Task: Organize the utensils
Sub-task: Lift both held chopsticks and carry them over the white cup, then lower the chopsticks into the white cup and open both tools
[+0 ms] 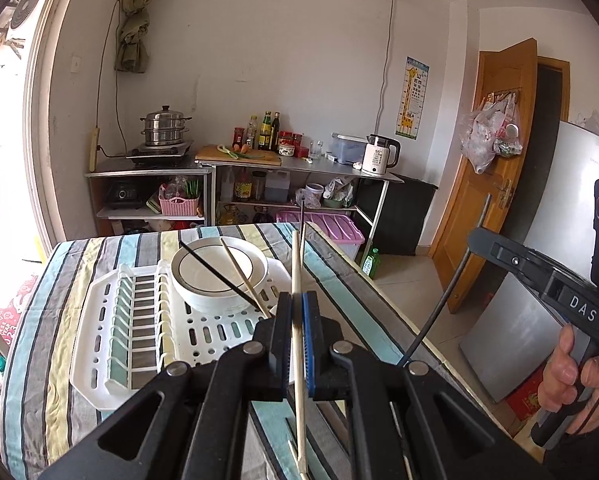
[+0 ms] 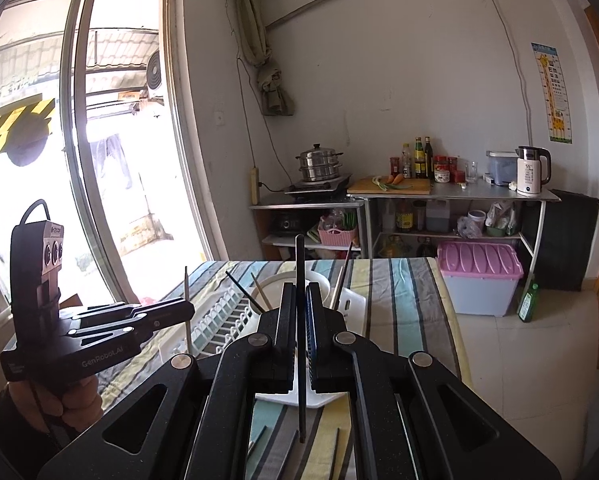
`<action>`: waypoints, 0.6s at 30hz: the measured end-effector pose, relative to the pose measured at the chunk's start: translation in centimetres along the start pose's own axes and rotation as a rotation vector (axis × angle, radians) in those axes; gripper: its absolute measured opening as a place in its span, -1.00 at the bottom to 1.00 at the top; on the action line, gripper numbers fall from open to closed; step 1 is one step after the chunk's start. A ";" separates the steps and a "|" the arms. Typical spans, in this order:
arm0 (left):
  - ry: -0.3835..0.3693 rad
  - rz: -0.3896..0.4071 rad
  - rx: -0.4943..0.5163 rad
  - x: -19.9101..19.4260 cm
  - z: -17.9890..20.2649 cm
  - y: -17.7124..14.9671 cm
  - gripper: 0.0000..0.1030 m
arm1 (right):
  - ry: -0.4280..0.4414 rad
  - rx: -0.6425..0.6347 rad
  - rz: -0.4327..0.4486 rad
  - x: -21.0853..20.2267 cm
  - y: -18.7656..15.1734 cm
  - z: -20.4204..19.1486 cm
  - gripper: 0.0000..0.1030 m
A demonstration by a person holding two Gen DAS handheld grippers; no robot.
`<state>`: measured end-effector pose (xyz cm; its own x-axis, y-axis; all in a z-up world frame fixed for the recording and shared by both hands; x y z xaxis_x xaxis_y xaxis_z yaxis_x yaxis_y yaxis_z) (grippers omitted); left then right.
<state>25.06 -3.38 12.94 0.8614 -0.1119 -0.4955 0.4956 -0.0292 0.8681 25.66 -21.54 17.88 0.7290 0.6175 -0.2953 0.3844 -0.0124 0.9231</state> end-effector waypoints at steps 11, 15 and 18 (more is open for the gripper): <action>0.022 0.005 -0.042 6.2 0.7 4.9 -0.89 | 0.004 0.017 0.043 3.8 3.8 2.7 -0.91; 0.033 0.017 -0.061 8.1 0.8 6.2 -0.89 | 0.007 0.024 0.044 5.2 4.4 3.4 -0.91; 0.040 0.024 -0.072 9.3 0.7 6.5 -0.89 | 0.012 0.030 0.038 6.2 4.6 4.0 -0.91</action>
<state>36.19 -5.33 13.96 0.8760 -0.0716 -0.4770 0.4805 0.0449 0.8758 34.22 -20.89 19.29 0.7365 0.6256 -0.2570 0.3734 -0.0592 0.9258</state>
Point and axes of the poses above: each gripper's, at about its wrist camera, not at the fingertips, and x roughly the way its jaws point, z to its right, y to its top, the point moved 3 cm from there along x, roughly the way its jaws point, and after that the axes turned 15 degrees about y, right-handed, at the moved point
